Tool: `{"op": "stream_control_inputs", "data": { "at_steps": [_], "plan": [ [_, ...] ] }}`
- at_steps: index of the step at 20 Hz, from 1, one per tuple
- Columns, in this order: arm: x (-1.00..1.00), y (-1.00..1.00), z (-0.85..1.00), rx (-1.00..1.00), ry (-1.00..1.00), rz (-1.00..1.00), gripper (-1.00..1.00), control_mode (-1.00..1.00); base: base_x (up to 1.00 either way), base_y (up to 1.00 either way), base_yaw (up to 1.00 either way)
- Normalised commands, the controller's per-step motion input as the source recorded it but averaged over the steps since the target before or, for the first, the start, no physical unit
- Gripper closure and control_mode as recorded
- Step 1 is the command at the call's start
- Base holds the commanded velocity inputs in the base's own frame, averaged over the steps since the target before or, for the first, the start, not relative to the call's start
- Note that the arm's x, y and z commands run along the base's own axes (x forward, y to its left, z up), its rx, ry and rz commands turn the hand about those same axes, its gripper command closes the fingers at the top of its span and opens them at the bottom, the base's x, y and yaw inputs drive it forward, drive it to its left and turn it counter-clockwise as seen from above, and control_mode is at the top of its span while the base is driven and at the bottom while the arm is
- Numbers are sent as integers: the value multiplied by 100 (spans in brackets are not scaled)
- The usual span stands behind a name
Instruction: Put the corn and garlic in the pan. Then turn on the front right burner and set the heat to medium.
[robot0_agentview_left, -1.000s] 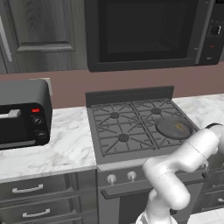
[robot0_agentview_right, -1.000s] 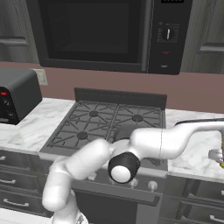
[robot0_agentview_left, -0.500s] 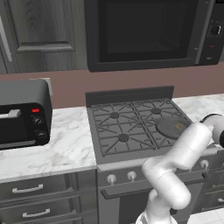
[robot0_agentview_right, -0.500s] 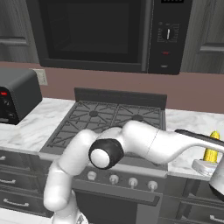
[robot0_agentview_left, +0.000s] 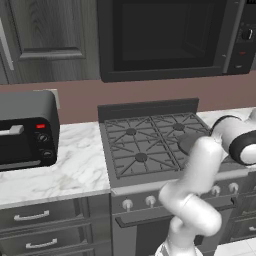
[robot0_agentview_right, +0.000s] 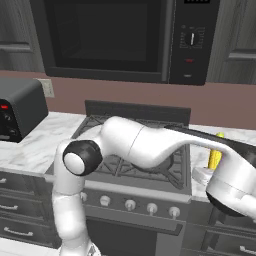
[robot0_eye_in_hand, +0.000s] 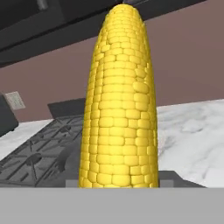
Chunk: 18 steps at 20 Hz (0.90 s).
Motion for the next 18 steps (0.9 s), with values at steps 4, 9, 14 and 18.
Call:
{"op": "stream_control_inputs", "data": {
  "at_steps": [4,9,14,18],
  "plan": [
    [-3,80,3,-5,24,0,100,-100,0,0,0],
    [5,80,0,-5,24,0,100,-100,0,0,0],
    [30,77,0,-5,37,0,100,-100,0,0,0],
    [40,92,0,-7,37,0,100,-100,0,0,0]
  ]
}}
